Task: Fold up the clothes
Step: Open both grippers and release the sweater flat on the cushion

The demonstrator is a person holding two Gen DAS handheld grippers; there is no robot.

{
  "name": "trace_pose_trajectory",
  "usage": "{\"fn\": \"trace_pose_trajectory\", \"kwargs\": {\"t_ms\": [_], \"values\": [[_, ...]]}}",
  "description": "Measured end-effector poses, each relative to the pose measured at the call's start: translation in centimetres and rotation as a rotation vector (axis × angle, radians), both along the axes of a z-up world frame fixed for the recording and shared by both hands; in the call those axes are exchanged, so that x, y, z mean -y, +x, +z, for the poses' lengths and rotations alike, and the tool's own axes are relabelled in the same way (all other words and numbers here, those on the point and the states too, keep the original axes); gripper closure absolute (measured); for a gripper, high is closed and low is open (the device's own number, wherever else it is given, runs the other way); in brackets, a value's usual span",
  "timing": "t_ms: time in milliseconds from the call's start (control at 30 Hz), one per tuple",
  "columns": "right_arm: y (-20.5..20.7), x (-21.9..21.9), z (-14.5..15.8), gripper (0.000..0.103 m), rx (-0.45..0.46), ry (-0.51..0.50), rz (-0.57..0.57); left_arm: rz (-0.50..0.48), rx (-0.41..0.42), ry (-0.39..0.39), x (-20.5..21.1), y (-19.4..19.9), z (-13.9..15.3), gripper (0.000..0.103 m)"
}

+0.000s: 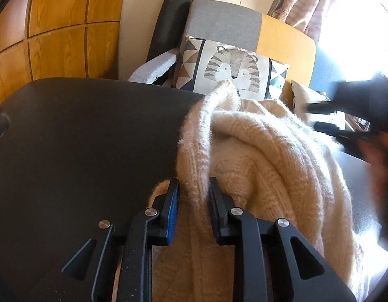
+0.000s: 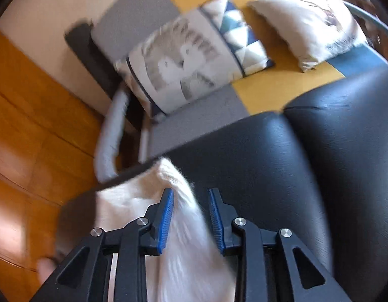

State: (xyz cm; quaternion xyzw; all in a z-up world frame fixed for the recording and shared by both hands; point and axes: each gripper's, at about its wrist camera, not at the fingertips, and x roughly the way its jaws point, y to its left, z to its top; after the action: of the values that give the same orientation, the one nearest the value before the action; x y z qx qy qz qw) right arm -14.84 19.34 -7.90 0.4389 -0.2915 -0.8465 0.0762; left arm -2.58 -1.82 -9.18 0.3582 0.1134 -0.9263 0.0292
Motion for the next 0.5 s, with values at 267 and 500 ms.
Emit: {"fn": "trace_pose_trajectory", "kwargs": {"t_ms": [267,500], "values": [[16.0,-2.0,4.0,0.074,-0.090,0.048,0.149,0.030,0.077,0.089,1.5,-0.5,0.1,0.055],[26.4,2.2,3.9,0.074,-0.123,0.147,0.364,-0.006,0.096,0.299,6.4,4.2,3.7,0.054]]}}
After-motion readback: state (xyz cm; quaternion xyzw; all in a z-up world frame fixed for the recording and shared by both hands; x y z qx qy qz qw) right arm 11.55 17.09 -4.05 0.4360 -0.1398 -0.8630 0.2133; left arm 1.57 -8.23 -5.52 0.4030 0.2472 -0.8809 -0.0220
